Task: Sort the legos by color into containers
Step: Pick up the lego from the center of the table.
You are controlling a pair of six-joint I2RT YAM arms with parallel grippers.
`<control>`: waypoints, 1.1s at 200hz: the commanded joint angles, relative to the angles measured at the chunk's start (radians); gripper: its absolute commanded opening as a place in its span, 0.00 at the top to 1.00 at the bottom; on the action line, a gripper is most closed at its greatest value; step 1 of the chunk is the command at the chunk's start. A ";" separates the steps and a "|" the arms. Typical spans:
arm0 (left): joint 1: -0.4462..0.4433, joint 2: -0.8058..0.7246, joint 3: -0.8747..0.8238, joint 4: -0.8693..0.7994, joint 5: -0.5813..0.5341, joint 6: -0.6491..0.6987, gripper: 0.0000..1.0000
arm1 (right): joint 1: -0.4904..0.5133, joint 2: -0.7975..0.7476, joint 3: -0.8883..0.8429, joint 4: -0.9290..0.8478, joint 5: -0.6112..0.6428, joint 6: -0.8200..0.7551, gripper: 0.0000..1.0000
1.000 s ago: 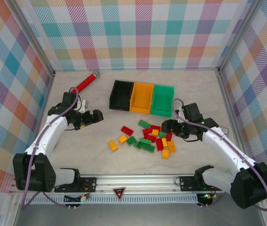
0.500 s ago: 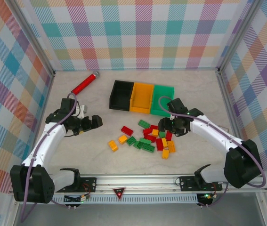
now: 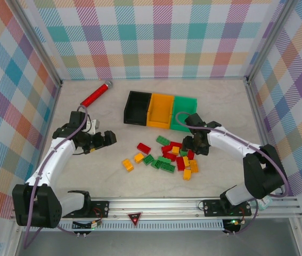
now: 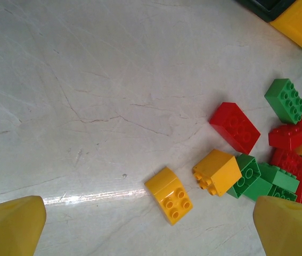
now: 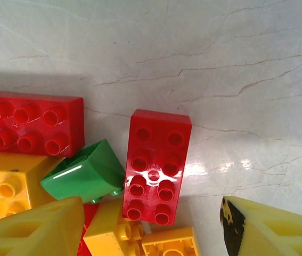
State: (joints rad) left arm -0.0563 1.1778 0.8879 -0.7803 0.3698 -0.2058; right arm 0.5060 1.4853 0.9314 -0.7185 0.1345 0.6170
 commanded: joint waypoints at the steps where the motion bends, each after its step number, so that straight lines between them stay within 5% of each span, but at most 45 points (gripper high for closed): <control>1: 0.013 -0.006 -0.003 -0.010 0.013 0.005 0.00 | 0.000 0.026 -0.005 0.014 0.023 0.021 0.32; 116: 0.013 0.000 -0.003 -0.012 0.001 0.003 0.00 | -0.022 0.079 -0.095 0.151 0.011 0.043 0.50; 168: 0.013 -0.008 -0.003 -0.009 0.000 0.003 0.00 | -0.021 0.004 -0.128 0.169 0.044 0.047 0.72; 220: 0.013 -0.015 -0.001 -0.008 -0.004 0.003 0.00 | -0.021 -0.076 -0.114 0.146 0.054 0.037 0.72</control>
State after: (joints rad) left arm -0.0563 1.1778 0.8879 -0.7803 0.3660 -0.2058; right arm 0.4900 1.4624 0.8074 -0.5446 0.1722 0.6586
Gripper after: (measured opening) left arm 0.996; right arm 0.288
